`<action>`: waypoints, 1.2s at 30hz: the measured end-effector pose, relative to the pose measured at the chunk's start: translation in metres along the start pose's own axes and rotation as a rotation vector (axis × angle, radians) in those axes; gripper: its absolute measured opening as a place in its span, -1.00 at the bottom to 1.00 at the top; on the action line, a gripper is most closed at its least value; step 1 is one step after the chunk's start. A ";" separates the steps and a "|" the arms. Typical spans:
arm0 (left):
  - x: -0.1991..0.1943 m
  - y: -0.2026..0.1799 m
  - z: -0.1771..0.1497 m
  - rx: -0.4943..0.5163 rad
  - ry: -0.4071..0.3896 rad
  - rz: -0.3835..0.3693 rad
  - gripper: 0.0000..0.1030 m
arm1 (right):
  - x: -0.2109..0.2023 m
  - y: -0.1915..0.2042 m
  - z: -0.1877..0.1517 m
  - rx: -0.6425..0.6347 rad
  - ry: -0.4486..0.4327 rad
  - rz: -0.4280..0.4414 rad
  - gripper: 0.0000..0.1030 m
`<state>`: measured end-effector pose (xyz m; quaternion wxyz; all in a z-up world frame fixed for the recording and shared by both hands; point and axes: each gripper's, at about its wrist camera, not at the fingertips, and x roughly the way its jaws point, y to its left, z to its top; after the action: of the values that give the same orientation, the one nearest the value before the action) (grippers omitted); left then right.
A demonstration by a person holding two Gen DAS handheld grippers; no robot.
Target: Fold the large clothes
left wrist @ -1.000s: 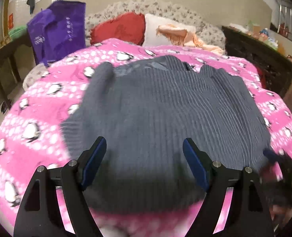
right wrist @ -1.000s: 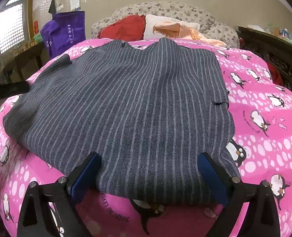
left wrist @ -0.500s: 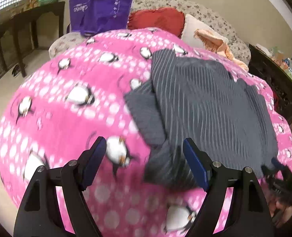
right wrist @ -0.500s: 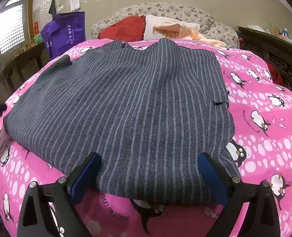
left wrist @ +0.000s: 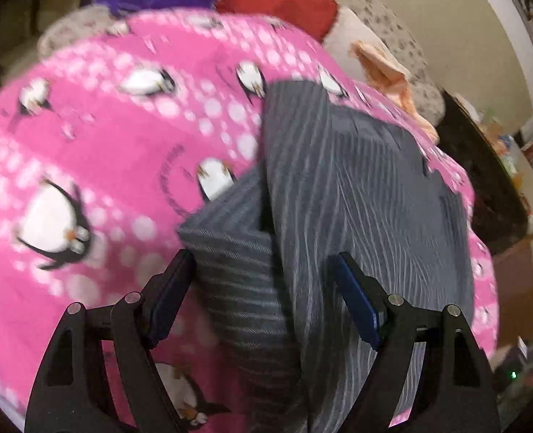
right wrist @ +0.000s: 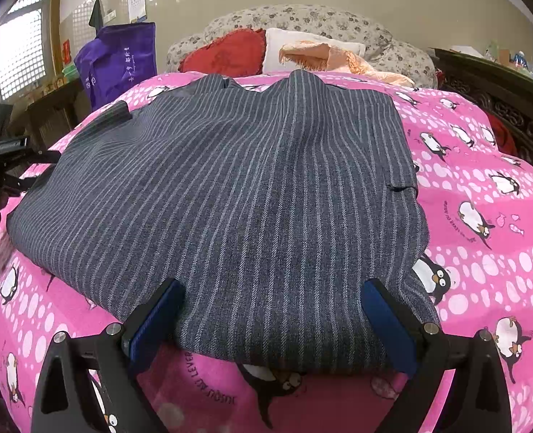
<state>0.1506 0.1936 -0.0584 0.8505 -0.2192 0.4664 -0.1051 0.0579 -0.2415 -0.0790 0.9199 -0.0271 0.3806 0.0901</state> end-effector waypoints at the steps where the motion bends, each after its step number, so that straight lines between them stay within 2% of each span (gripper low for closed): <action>1: 0.003 0.002 -0.001 0.003 0.010 -0.007 0.55 | 0.000 0.000 0.000 0.001 0.000 0.001 0.92; 3: 0.002 0.005 -0.003 0.009 -0.017 -0.034 0.56 | 0.000 0.001 0.000 0.002 0.000 0.003 0.92; 5: 0.002 0.001 -0.001 0.029 -0.005 -0.044 0.58 | 0.000 0.002 0.000 0.002 -0.001 0.002 0.92; 8: 0.004 -0.008 0.001 0.051 0.030 -0.128 0.58 | 0.000 0.001 0.000 0.003 -0.001 0.003 0.92; 10: 0.006 -0.010 0.005 0.059 0.033 -0.144 0.58 | 0.000 0.001 0.000 0.002 0.000 0.003 0.92; 15: 0.012 -0.021 0.022 0.097 0.004 -0.018 0.58 | 0.000 0.001 0.000 0.003 -0.001 0.003 0.92; 17: 0.019 -0.027 0.025 0.075 0.024 0.091 0.58 | 0.000 0.001 0.000 0.002 -0.001 0.003 0.92; 23: 0.027 -0.036 0.023 0.040 0.044 0.199 0.59 | 0.000 0.001 0.000 0.002 -0.001 0.004 0.92; 25: 0.017 -0.041 0.022 0.049 0.001 0.244 0.59 | 0.000 0.000 0.000 0.003 -0.002 0.005 0.92; 27: -0.007 -0.053 0.020 0.092 -0.121 0.350 0.59 | 0.000 0.001 0.000 0.003 -0.002 0.005 0.92; 28: -0.023 -0.059 0.018 0.107 -0.190 0.375 0.59 | 0.000 0.001 0.000 0.003 -0.002 0.004 0.92; 31: -0.047 -0.070 0.015 0.121 -0.255 0.356 0.59 | 0.000 0.001 0.001 0.003 -0.003 0.003 0.92; 36: -0.056 -0.105 -0.012 0.211 -0.226 0.399 0.59 | 0.000 0.001 0.001 0.003 -0.004 0.003 0.92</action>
<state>0.1134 0.1189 0.0272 0.9194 -0.0433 0.3888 0.0417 0.0578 -0.2404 -0.0784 0.9205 -0.0247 0.3791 0.0910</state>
